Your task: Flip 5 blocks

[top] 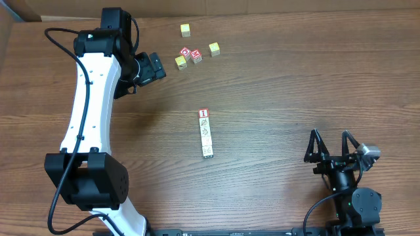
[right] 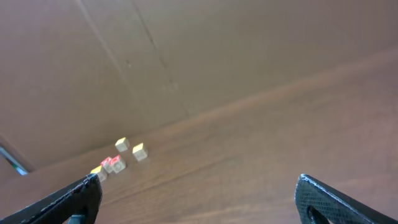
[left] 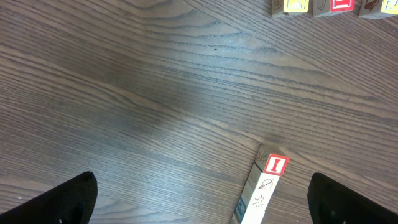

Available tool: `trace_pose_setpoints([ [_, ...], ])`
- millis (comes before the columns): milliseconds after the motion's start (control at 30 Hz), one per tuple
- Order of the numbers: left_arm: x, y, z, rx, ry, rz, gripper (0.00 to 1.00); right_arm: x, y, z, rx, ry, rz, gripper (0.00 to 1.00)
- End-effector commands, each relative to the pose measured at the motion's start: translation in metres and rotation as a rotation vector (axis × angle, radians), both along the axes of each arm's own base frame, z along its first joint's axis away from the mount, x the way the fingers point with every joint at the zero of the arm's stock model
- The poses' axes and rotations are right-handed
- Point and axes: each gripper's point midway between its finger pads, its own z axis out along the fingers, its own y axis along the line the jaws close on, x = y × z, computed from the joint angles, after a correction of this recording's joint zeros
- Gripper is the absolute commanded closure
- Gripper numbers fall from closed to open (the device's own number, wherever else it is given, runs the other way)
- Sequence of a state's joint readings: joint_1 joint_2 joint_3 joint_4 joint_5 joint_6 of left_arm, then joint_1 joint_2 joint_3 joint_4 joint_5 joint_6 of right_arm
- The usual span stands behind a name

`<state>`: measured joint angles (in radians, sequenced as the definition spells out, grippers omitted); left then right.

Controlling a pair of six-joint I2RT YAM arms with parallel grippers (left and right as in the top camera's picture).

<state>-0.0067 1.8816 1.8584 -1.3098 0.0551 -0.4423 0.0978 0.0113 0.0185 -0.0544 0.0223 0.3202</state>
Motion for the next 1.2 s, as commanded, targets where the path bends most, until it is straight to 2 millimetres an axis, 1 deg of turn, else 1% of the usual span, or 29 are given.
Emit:
trace_pose_setpoints([
  [0,0.001,-0.002,-0.004,0.007,0.008,-0.006,0.00,0.000,0.001,0.010,-0.199,-0.074,0.002,0.00],
  [100,0.001,-0.002,-0.004,0.007,0.008,-0.006,0.00,-0.003,0.001,0.031,-0.318,-0.169,-0.016,0.00],
  [167,0.001,-0.002,-0.004,0.007,0.008,-0.006,0.00,-0.004,0.001,0.037,-0.357,-0.198,-0.021,0.00],
  [233,0.001,-0.002,-0.004,0.007,0.008,-0.006,0.00,-0.003,0.002,0.033,-0.382,-0.185,-0.016,0.00],
  [267,0.001,-0.002,-0.004,0.007,0.008,-0.006,0.00,-0.002,0.002,0.027,-0.385,-0.161,-0.012,0.00],
  [400,0.001,-0.002,-0.004,0.007,0.008,-0.006,0.00,0.000,0.002,-0.011,-0.397,-0.009,0.019,0.00],
  [1167,0.001,-0.002,-0.004,0.007,0.008,-0.006,0.00,0.000,0.002,-0.011,-0.400,-0.009,0.020,0.00],
])
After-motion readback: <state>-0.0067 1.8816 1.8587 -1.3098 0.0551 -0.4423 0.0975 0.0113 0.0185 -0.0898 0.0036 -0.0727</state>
